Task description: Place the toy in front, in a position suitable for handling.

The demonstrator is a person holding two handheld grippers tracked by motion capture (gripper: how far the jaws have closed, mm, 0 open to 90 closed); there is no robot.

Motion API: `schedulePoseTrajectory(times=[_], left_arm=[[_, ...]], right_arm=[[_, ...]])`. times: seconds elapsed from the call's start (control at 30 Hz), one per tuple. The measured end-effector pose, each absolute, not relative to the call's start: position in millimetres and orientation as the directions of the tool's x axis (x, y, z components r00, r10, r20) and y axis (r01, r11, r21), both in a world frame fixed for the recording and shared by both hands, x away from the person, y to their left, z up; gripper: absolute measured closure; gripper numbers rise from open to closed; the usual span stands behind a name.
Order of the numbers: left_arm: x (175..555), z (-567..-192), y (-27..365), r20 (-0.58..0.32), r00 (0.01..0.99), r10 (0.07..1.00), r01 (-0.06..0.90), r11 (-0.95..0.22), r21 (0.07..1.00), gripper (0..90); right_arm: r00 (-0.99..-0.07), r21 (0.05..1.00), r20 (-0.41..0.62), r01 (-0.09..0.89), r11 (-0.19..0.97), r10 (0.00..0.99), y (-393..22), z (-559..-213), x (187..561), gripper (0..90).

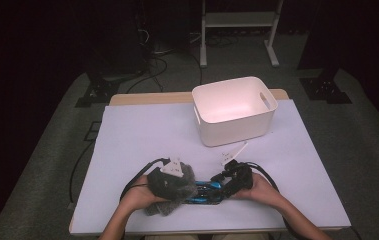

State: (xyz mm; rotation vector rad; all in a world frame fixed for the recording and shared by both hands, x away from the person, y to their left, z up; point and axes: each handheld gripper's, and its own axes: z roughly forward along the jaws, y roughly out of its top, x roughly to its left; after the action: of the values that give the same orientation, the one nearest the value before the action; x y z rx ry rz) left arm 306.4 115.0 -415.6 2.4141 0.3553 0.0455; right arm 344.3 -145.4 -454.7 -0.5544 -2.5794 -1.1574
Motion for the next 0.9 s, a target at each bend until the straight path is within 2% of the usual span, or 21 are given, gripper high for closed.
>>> schedulePoseTrajectory(times=[0.23, 0.33, 0.67, 0.9], left_arm=[[308, -413, 115, -0.061, 0.957, 0.283, 0.251, -0.709, 0.659, 61.9], [309, -411, 116, -0.062, 0.953, 0.298, 0.26, -0.691, 0.674, 65.6], [320, -400, 118, -0.051, 0.928, 0.37, 0.293, -0.635, 0.715, 70.6], [320, -407, 106, -0.114, 0.938, 0.327, 0.312, -0.654, 0.689, 71.7]], right_arm=[[-0.894, 0.657, 0.38, 0.441, 0.612, 0.237, -145, -455, 343, 30.9], [-0.906, 0.664, 0.351, 0.419, 0.619, 0.237, -144, -452, 340, 31.1], [-0.964, 0.72, 0.134, 0.255, 0.646, 0.232, -142, -441, 314, 31.4], [-0.973, 0.753, -0.017, 0.139, 0.643, 0.23, -143, -439, 294, 31.7]])
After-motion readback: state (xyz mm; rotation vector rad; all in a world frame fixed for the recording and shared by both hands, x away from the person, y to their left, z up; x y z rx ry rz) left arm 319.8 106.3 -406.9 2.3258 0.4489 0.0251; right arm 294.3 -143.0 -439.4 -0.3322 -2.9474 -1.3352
